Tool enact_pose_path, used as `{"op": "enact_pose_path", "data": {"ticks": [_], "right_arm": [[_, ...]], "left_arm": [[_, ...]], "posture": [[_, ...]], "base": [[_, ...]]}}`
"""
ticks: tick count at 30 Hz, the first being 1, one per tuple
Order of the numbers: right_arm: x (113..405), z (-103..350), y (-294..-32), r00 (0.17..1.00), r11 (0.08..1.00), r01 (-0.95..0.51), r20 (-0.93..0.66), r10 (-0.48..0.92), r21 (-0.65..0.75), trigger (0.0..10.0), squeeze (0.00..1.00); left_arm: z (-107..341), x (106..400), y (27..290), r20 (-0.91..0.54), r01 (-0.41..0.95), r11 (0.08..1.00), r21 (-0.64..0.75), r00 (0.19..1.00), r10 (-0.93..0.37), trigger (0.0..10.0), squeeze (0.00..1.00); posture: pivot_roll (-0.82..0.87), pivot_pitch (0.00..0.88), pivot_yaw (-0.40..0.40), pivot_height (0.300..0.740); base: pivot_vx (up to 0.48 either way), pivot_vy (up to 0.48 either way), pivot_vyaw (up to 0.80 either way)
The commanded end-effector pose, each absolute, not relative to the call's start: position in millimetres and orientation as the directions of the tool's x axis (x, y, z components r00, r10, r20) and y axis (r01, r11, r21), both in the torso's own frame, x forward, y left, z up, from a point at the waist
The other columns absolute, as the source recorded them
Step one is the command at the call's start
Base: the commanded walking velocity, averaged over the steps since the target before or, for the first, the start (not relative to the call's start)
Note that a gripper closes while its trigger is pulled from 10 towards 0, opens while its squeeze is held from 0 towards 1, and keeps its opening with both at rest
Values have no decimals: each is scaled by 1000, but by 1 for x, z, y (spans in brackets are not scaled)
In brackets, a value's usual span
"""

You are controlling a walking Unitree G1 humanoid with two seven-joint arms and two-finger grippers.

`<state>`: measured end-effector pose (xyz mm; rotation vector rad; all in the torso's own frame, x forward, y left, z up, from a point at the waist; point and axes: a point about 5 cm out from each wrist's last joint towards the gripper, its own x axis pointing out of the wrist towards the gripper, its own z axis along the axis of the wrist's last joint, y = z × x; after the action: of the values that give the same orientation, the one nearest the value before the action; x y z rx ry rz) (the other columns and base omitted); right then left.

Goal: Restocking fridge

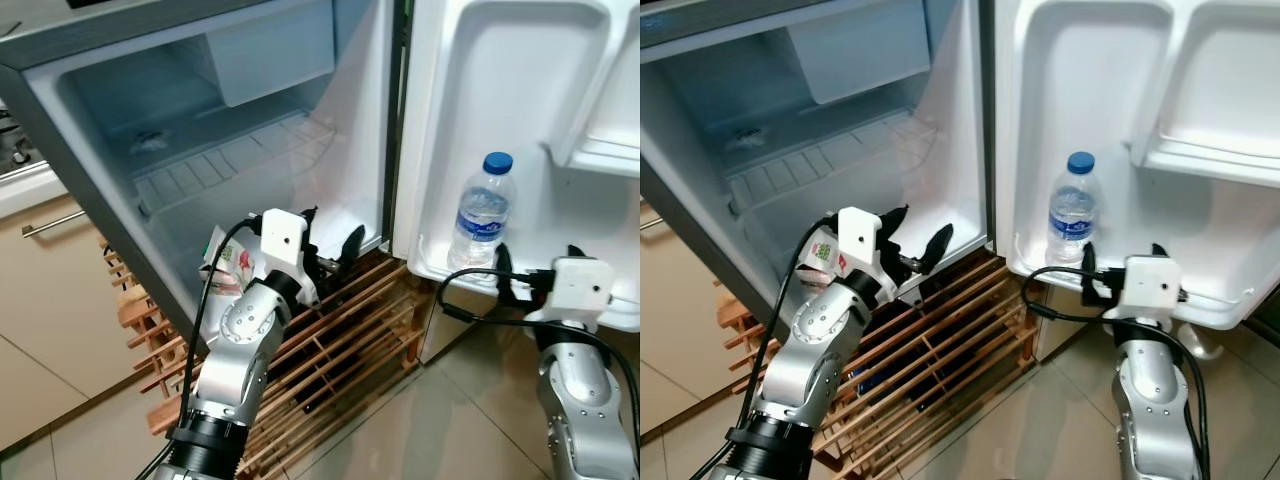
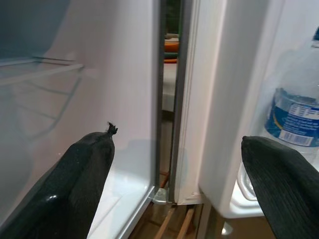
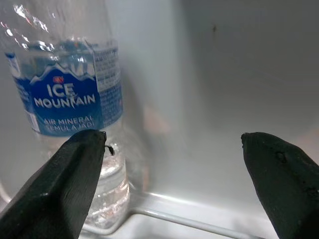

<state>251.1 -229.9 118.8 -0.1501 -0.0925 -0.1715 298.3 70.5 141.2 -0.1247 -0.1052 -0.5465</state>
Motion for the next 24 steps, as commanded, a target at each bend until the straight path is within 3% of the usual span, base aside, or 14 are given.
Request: {"op": "enact_pose_path", "data": {"ticks": [1, 7, 21, 24], "right_arm": [[254, 121, -223, 984, 980, 151, 115, -137, -129, 10000, 0], [254, 119, -222, 985, 981, 143, 112, -129, -130, 10000, 0], [251, 117, -221, 987, 981, 135, 104, -121, -137, 10000, 0], [250, 116, -221, 987, 981, 137, 100, -124, -139, 10000, 0]], "left_arm": [[143, 300, 79, 137, 499, 863, -74, 863, -487, 10000, 0], [143, 300, 77, 126, 498, 866, -51, 863, -489, 10000, 0], [141, 297, 73, 119, 517, 855, -51, 853, -508, 10000, 0], [141, 297, 73, 119, 516, 855, -54, 853, -507, 10000, 0]], "posture": [[-194, 0, 84, 740], [-191, 0, 81, 740], [-194, 0, 80, 740], [-195, 0, 81, 740]], "base": [[0, 0, 0], [0, 0, 0], [-397, 0, 0], [0, 0, 0]]}}
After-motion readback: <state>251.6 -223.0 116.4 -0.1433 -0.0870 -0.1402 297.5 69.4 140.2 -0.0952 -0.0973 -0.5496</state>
